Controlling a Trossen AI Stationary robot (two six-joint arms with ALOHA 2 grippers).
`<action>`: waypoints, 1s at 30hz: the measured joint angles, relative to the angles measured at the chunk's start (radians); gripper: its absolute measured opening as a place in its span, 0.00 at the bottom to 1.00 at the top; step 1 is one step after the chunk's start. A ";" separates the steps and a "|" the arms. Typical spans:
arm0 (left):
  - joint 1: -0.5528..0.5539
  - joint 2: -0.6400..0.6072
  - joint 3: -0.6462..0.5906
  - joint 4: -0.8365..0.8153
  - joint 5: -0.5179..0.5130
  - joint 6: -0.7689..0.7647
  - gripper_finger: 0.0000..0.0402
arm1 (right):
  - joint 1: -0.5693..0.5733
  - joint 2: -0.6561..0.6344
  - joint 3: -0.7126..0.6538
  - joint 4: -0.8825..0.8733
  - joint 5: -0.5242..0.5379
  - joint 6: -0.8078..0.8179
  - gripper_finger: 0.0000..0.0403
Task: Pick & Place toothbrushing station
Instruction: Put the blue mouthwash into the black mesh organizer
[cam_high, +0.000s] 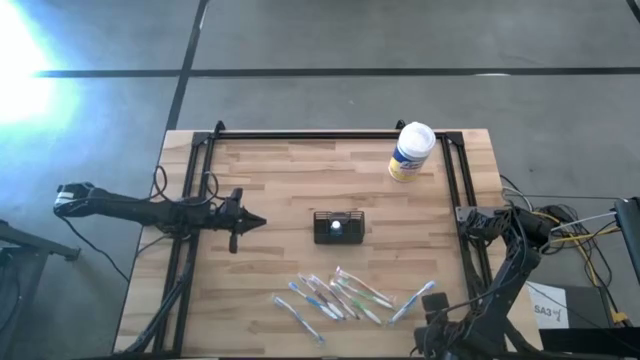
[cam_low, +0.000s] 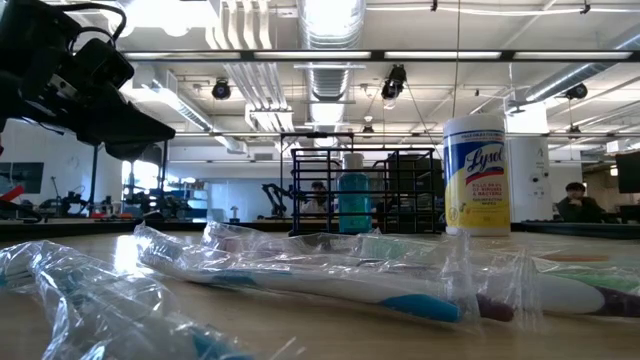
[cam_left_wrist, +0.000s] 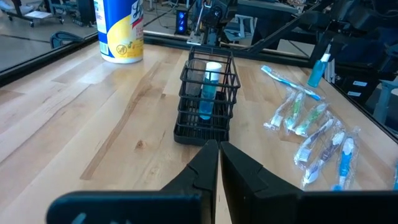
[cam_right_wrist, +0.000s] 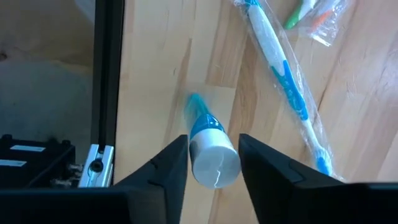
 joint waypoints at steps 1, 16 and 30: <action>0.000 0.000 0.000 0.000 0.000 -0.001 0.06 | 0.000 0.000 0.000 -0.001 -0.004 0.000 0.29; 0.000 0.000 0.000 0.000 -0.001 -0.024 0.06 | -0.041 -0.068 0.000 -0.013 0.015 -0.009 0.22; 0.000 0.000 -0.002 -0.008 -0.002 -0.023 0.06 | -0.265 -0.299 0.015 -0.045 0.270 -0.035 0.23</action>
